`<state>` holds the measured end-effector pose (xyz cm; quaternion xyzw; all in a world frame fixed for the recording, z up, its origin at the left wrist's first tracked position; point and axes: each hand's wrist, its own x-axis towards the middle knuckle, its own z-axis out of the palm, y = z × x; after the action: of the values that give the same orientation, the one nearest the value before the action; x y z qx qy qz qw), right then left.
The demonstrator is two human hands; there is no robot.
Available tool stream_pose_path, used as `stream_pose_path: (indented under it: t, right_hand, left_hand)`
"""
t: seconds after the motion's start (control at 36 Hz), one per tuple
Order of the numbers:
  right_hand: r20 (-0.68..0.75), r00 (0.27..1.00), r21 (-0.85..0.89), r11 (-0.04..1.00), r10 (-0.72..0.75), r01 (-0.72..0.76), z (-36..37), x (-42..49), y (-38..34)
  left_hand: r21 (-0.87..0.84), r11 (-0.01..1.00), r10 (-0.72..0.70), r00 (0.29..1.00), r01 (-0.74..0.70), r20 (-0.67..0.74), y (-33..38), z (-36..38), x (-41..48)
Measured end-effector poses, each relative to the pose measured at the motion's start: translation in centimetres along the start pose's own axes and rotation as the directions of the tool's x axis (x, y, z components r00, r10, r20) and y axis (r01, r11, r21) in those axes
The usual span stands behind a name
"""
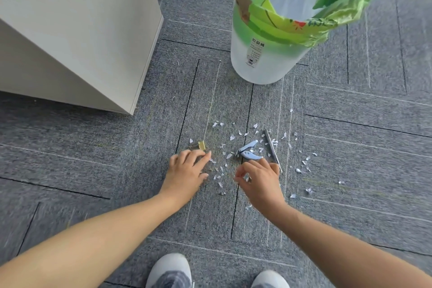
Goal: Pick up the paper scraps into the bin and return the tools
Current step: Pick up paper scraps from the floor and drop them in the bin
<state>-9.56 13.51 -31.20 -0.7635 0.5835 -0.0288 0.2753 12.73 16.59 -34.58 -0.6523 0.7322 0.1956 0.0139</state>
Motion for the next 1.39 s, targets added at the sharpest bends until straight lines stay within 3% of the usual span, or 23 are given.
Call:
stream_pose_path:
  t: [0.28,0.58,0.78,1.39]
  right_hand:
    - [0.009,1.0,0.027,1.0,-0.012,0.011,-0.7,-0.1,0.4]
    - [0.019,1.0,0.066,0.998,-0.017,0.016,-0.6,-1.0,1.0]
    - [0.005,1.0,0.062,0.998,-0.006,0.006,-0.7,-1.4,1.4]
    - [0.022,1.0,0.062,0.998,-0.002,0.001,-1.2,-2.4,1.6]
  left_hand:
    - [-0.067,0.998,0.023,1.0,-0.022,0.02,1.3,0.8,-1.4]
    - [-0.397,0.909,-0.087,0.989,0.129,0.123,3.8,0.6,-1.0]
    - [-0.378,0.909,-0.112,0.977,0.175,0.184,4.9,0.4,-0.9]
    - [-0.407,0.898,-0.137,0.985,0.169,0.105,4.3,0.3,0.0]
